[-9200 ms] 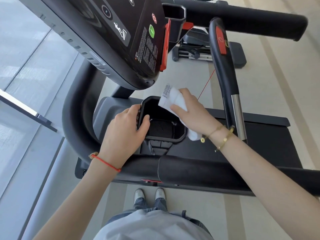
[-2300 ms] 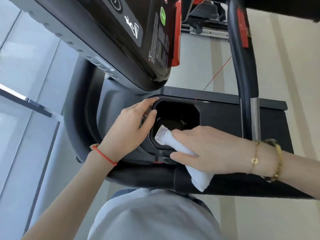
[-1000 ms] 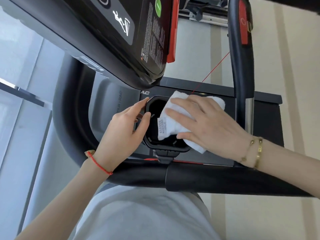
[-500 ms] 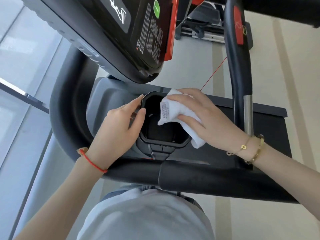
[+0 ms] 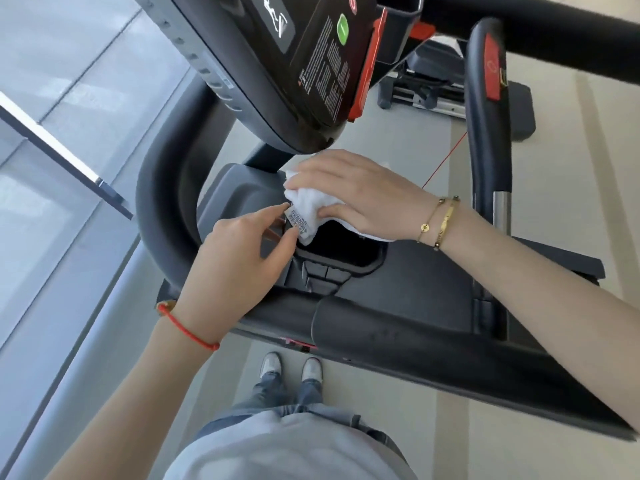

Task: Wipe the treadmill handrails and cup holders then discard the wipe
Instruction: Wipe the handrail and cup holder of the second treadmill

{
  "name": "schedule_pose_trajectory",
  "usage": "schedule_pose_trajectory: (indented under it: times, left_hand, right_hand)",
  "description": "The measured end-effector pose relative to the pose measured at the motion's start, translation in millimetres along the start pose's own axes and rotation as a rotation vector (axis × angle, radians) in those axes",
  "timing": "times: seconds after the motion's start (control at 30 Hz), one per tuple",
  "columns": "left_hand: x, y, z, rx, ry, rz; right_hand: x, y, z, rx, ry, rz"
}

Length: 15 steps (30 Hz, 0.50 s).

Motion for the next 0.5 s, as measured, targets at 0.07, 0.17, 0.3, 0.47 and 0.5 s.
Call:
schedule_pose_trajectory:
  times: [0.07,0.17,0.3,0.47,0.5]
  left_hand:
    - [5.6,2.2,0.8,-0.006,-0.033,0.022]
    - [11.0,4.5,1.3,-0.026,-0.068,0.033]
    - [10.8,6.1,3.1,-0.04,-0.093,0.049]
    - [8.5,6.6,4.0,-0.047,-0.088,0.053]
    - [7.8,7.0,4.1,-0.045,-0.079,0.052]
  right_hand:
    - [-4.2,-0.4,2.1,0.021,-0.059,-0.025]
    - [-2.9,1.3,7.7,0.035,-0.096,-0.021]
    - [3.8,1.6,16.7,-0.051,0.025,0.057]
    - [18.6,12.2,19.6,-0.162,0.218,0.203]
    - [22.5,14.9,19.3,-0.168,0.252,0.225]
Point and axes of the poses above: each hand's wrist, its own x-axis away from the middle knuckle, its own y-axis out of the palm, z = x × y, the point moved 2 cm from there along -x, towards the middle knuckle, and after that the axes turned 13 degrees about -z, right-handed, at the moved point
